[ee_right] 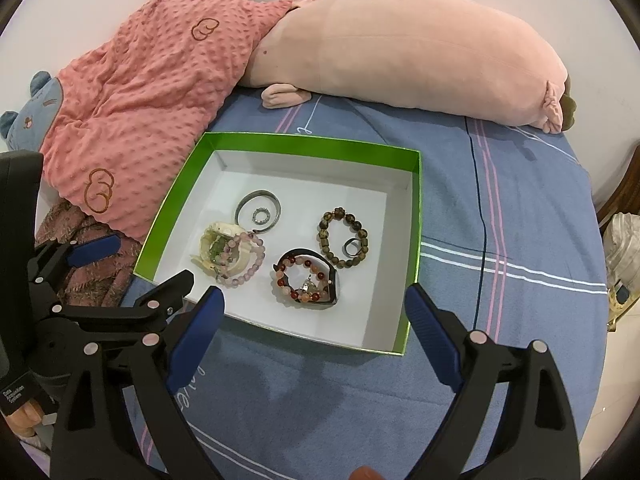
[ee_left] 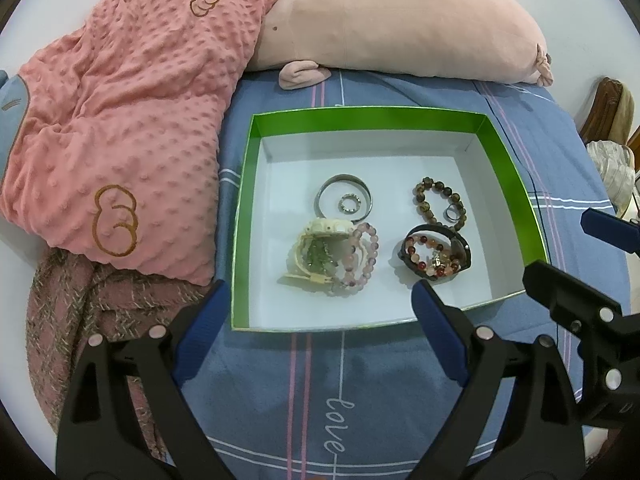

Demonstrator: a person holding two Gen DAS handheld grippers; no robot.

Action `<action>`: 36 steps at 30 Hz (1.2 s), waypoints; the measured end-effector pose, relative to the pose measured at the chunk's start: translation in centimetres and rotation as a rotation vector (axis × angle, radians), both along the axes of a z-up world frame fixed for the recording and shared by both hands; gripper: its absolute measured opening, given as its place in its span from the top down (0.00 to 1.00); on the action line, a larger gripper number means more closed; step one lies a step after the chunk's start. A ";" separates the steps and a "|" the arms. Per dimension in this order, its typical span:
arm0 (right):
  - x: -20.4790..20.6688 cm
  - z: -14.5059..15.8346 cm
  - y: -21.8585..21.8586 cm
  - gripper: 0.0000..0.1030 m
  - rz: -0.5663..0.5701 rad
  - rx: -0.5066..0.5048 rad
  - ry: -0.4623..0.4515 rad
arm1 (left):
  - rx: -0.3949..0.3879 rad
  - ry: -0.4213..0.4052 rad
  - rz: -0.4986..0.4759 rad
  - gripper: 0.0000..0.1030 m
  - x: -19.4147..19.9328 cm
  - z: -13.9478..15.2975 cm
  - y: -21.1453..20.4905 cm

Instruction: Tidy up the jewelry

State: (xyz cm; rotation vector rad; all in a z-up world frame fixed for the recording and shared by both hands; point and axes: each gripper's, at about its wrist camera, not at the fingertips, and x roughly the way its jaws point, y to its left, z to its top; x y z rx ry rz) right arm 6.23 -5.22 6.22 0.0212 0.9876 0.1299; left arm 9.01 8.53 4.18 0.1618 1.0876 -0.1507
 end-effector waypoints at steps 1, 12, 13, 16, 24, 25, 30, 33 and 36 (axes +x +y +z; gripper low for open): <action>0.0 0.0 0.0 0.11 0.000 0.001 0.000 | 0.001 0.001 0.001 0.10 0.0 0.0 0.0; 0.0 -0.2 0.0 0.11 0.002 -0.003 0.005 | -0.008 0.019 -0.004 0.09 0.1 -0.3 0.1; 0.1 -0.2 0.0 0.11 0.003 -0.004 0.006 | -0.009 0.019 -0.005 0.09 0.1 -0.3 0.1; 0.1 -0.3 0.0 0.11 0.002 -0.005 0.007 | -0.007 0.019 -0.008 0.09 0.1 -0.3 0.1; 0.0 -0.3 0.0 0.11 0.004 0.000 0.007 | 0.006 -0.019 -0.021 0.09 -0.1 -0.1 0.0; 0.0 -0.3 0.0 0.11 0.004 0.004 0.006 | 0.011 -0.023 -0.026 0.09 -0.1 0.0 -0.1; 0.0 -0.5 0.2 0.11 0.001 -0.005 0.008 | 0.002 0.013 -0.014 0.09 0.1 -0.4 0.1; -0.1 -0.7 0.4 0.11 0.007 -0.008 0.012 | 0.011 0.024 -0.011 0.09 0.1 -0.8 0.1; -0.2 -0.8 0.3 0.11 0.004 -0.008 0.008 | 0.010 0.032 -0.009 0.09 0.0 -1.1 0.3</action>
